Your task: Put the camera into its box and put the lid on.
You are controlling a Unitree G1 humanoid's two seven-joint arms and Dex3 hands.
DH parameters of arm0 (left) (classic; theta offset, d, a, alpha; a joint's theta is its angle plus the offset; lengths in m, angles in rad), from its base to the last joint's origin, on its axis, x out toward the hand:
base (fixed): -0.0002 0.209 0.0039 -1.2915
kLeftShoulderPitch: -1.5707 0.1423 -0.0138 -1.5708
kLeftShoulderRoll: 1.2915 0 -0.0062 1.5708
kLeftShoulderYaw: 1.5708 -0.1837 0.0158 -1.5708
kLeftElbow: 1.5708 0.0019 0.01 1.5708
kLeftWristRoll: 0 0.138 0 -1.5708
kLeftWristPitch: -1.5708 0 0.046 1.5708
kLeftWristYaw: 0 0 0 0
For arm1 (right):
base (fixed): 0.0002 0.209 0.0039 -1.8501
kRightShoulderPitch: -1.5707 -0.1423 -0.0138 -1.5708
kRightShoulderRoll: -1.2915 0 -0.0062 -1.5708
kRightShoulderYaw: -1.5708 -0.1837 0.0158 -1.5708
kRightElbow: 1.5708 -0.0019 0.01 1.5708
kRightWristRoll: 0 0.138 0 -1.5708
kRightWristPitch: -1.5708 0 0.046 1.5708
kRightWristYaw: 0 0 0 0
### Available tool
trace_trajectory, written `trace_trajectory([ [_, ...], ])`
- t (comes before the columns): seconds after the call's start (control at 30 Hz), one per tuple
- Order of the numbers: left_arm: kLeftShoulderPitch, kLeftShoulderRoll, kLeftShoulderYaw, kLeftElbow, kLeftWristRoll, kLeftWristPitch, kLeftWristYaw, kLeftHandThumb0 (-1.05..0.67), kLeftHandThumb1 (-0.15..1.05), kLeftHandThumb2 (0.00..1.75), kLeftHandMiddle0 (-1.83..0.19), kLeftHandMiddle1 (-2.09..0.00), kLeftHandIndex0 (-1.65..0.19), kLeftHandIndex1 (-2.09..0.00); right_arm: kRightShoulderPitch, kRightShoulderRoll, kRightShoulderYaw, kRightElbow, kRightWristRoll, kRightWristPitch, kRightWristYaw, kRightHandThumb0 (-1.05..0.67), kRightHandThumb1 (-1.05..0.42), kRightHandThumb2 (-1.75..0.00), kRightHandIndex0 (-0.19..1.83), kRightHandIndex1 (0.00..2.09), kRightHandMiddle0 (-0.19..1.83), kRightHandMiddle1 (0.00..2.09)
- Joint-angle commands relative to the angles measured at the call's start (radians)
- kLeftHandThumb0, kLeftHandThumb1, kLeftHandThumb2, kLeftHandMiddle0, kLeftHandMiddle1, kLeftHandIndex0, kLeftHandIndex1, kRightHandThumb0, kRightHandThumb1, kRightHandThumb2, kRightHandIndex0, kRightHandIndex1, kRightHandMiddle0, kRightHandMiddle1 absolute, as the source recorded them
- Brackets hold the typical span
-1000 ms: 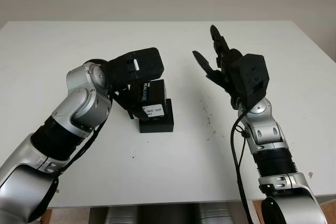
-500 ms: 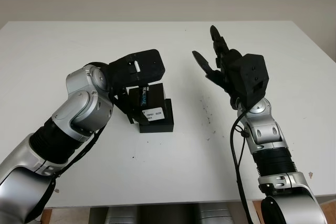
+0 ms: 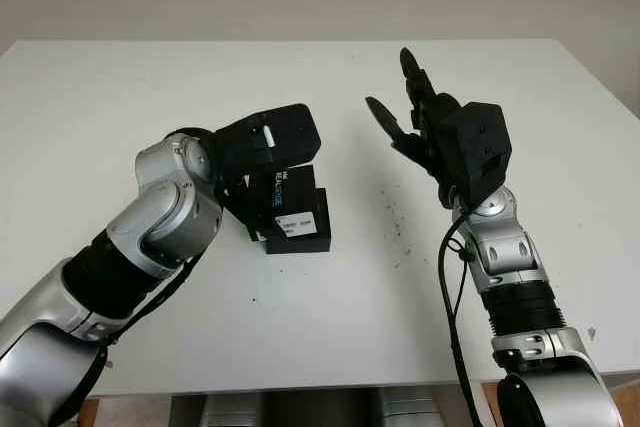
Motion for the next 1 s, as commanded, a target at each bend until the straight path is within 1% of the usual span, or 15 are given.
trace_trajectory([
  [0.0,0.008,0.002,-0.009,-0.010,-0.003,-0.018,0.003,-0.27,1.05,0.25,-0.21,-1.88,-0.07,-1.71,-0.021,0.005,-0.002,-0.004,0.005,-0.012,-0.002,-0.78,-1.05,-0.32,-0.19,0.00,-0.14,0.05],
  [0.1,0.016,-0.009,0.000,-0.007,-0.010,-0.028,0.012,-0.25,1.05,0.24,-0.23,-1.88,-0.11,-1.71,-0.019,0.008,-0.004,-0.008,0.008,-0.004,-0.004,-0.78,-1.05,-0.32,-0.19,0.00,-0.14,0.05],
  [0.23,0.015,-0.022,-0.003,0.000,-0.017,-0.033,0.018,-0.25,1.05,0.24,-0.25,-1.91,-0.12,-1.74,-0.013,0.005,-0.001,-0.020,0.000,0.000,-0.010,-0.78,-1.05,-0.32,-0.19,0.00,-0.13,0.06],
  [0.37,0.012,-0.034,-0.012,0.006,-0.017,-0.028,0.025,-0.24,1.05,0.24,-0.28,-2.00,-0.16,-1.86,-0.007,0.000,0.002,-0.023,-0.010,-0.010,-0.012,-0.78,-1.05,-0.33,-0.19,0.01,-0.13,0.06],
  [0.47,0.010,-0.050,-0.007,0.008,-0.026,-0.011,0.026,-0.23,1.05,0.24,-0.29,-2.03,-0.05,-1.81,-0.006,0.002,0.000,-0.025,-0.010,-0.007,-0.011,-0.78,-1.05,-0.33,-0.19,0.01,-0.13,0.06],
  [0.53,0.010,-0.060,-0.004,0.011,-0.033,-0.003,0.031,-0.22,1.05,0.24,-0.29,-2.02,-0.02,-1.78,-0.005,0.005,-0.003,-0.024,-0.006,-0.006,-0.013,-0.78,-1.05,-0.32,-0.19,0.01,-0.13,0.06],
  [0.77,0.004,-0.073,-0.020,0.017,-0.040,-0.011,0.042,-0.23,1.05,0.22,-0.26,-1.97,-0.07,-1.79,-0.002,0.005,-0.003,-0.028,-0.007,-0.003,-0.014,-0.77,-1.05,-0.32,-0.19,0.01,-0.13,0.05],
  [0.8,0.002,-0.074,-0.024,0.016,-0.040,-0.010,0.041,-0.24,1.05,0.22,-0.25,-1.95,-0.06,-1.78,-0.002,0.005,-0.002,-0.028,-0.007,-0.001,-0.013,-0.77,-1.05,-0.32,-0.19,0.01,-0.13,0.05],
  [0.9,0.003,-0.078,-0.036,0.015,-0.040,-0.005,0.040,-0.25,1.05,0.21,-0.21,-1.90,0.10,-1.70,-0.004,0.007,0.000,-0.023,-0.008,-0.006,-0.014,-0.77,-1.05,-0.33,-0.19,0.01,-0.13,0.05],
  [0.97,0.003,-0.075,-0.046,0.015,-0.039,-0.007,0.037,-0.26,1.05,0.21,-0.19,-1.89,0.16,-1.68,-0.005,0.013,-0.004,-0.023,0.000,-0.003,-0.014,-0.77,-1.05,-0.32,-0.19,0.01,-0.13,0.05],
])
